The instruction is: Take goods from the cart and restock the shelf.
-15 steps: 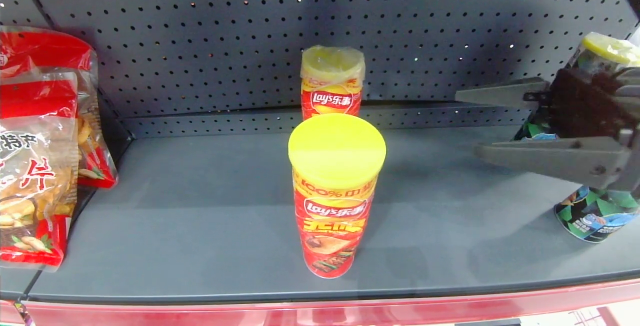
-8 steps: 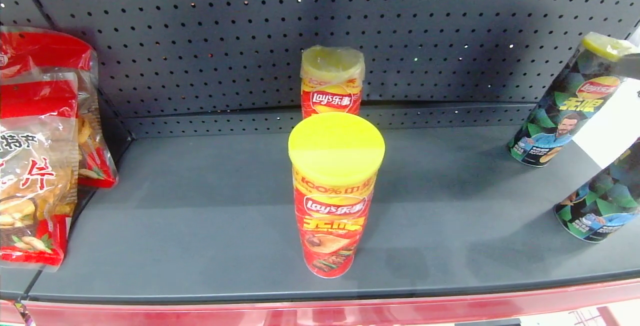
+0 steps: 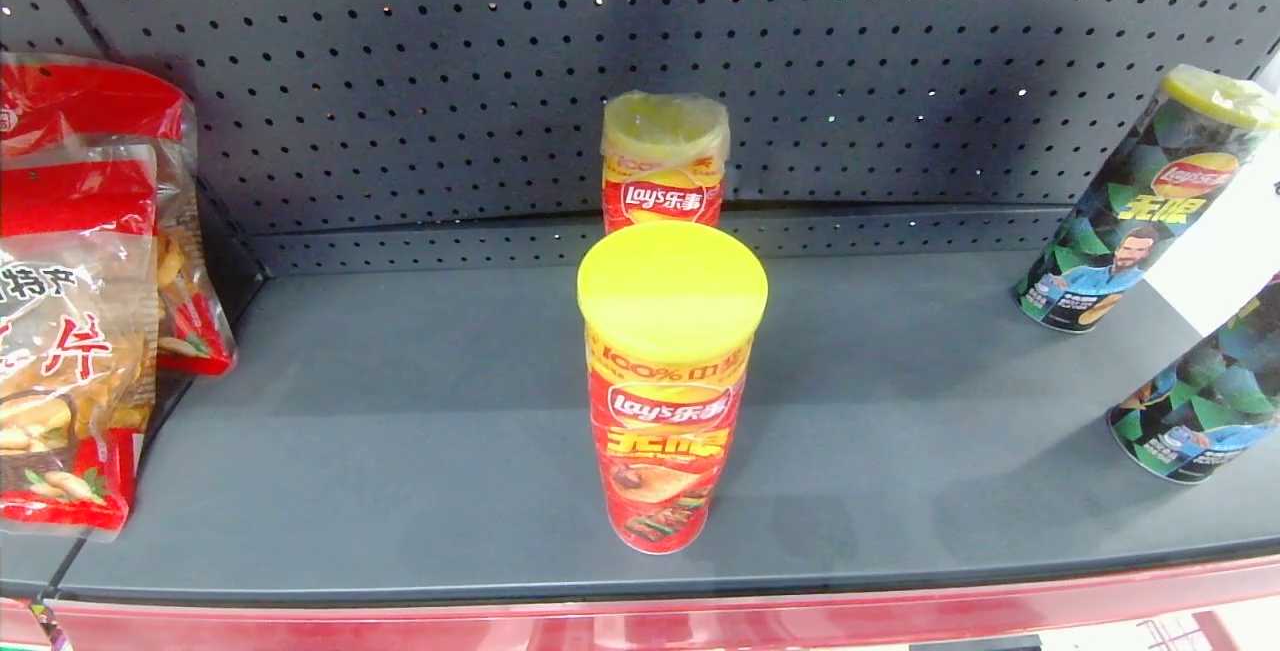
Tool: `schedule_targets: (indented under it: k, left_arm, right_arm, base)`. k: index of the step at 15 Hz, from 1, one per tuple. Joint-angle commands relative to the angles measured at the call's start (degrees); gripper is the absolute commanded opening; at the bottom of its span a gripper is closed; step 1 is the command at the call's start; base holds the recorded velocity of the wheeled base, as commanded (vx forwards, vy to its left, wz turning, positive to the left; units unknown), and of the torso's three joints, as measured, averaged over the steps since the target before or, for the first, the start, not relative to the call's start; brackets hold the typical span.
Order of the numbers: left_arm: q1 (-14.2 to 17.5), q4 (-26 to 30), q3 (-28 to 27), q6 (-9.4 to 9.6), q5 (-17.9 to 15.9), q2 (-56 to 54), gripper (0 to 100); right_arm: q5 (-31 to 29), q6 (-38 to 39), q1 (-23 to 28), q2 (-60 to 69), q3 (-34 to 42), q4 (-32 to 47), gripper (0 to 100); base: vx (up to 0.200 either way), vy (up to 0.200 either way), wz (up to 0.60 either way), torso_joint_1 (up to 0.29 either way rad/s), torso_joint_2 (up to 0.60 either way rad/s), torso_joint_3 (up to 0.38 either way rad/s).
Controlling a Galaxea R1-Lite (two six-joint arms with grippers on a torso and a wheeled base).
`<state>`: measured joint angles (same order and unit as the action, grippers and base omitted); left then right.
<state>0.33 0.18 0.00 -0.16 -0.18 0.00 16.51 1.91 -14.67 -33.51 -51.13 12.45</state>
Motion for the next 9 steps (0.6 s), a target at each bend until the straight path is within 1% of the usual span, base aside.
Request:
schedule_targets:
  k: [1,2,3,5,6,8,9]
  left_arm:
    - [0.0,0.0,0.0,-0.02,0.0,0.1,100]
    - [0.0,0.0,0.0,-0.02,-0.1,0.1,100]
    - [0.0,0.0,0.0,-0.02,0.0,0.1,100]
    - [0.0,0.0,0.0,-0.02,0.0,0.1,100]
    - [0.0,0.0,0.0,-0.02,0.0,0.1,100]
    - [0.0,0.0,0.0,-0.02,0.0,0.1,100]
    - [0.0,0.0,0.0,-0.02,0.0,0.1,100]
  right_arm:
    - [-8.3,0.1,4.6,8.6,9.2,-1.5,100]
    - [-10.2,0.3,5.5,12.2,15.1,-1.8,100]
    - [-10.2,-0.2,7.5,14.6,19.7,-2.2,100]
    - [-8.7,0.2,11.3,16.9,27.4,-5.2,100]
    - [-8.3,0.0,11.9,18.1,30.7,-5.9,100]
    - [-8.5,-1.0,11.1,20.9,36.1,-5.8,100]
    - [-8.5,-1.3,11.3,22.4,37.8,-5.5,100]
  base:
    - [0.000,0.000,0.00,0.000,0.00,0.000]
    - [0.000,0.000,0.00,0.000,0.00,0.000]
    - [0.000,0.000,0.00,0.000,0.00,0.000]
    - [0.000,0.000,0.00,0.000,0.00,0.000]
    - [0.000,0.000,0.00,0.000,0.00,0.000]
    - [0.000,0.000,0.00,0.000,0.00,0.000]
    - [0.000,0.000,0.00,0.000,0.00,0.000]
